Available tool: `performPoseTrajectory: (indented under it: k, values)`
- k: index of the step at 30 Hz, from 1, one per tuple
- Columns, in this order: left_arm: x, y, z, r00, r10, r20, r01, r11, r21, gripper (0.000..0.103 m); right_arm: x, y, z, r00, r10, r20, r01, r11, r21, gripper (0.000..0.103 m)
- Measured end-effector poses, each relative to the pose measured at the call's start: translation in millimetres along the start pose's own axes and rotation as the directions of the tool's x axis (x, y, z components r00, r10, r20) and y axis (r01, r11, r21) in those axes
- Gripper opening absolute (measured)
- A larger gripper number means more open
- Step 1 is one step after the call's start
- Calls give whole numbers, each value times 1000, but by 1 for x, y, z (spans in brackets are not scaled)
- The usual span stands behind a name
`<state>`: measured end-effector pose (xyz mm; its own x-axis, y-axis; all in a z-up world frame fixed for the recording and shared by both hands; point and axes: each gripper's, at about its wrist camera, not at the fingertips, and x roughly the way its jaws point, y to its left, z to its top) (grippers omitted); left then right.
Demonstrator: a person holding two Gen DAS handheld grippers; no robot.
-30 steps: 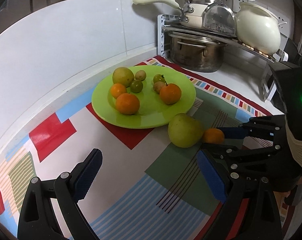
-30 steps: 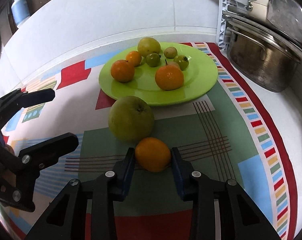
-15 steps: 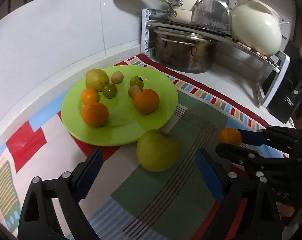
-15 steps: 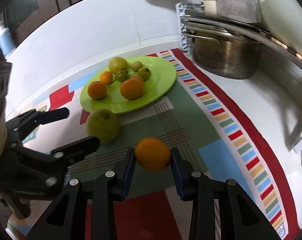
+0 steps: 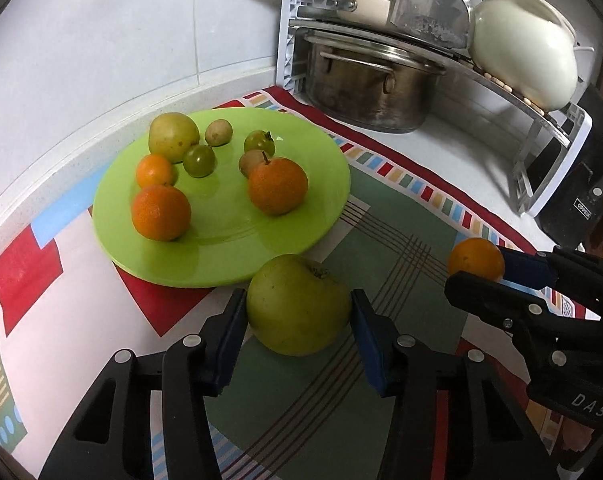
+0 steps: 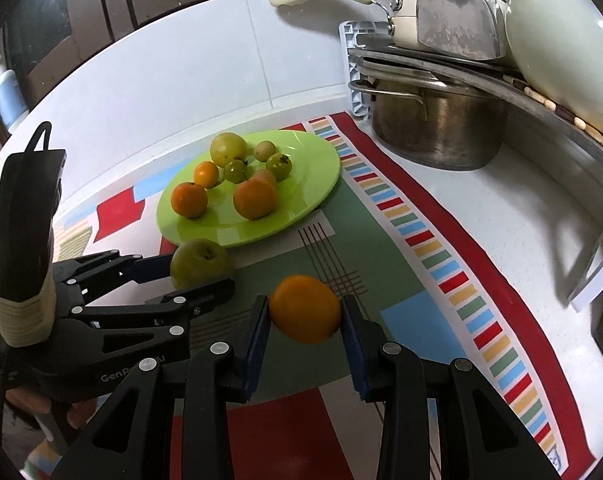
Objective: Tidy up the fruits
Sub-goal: 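Lift the apple and orange and carry both over the plate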
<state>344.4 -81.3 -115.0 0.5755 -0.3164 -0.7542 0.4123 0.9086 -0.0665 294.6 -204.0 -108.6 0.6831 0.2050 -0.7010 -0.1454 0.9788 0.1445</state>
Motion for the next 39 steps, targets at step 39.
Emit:
performPoseTrajectory:
  k: [39]
  values:
    - [-46, 31, 69, 979, 63, 191, -68, 997, 22, 50, 1, 23, 100, 981, 58, 185, -39, 994, -105, 36]
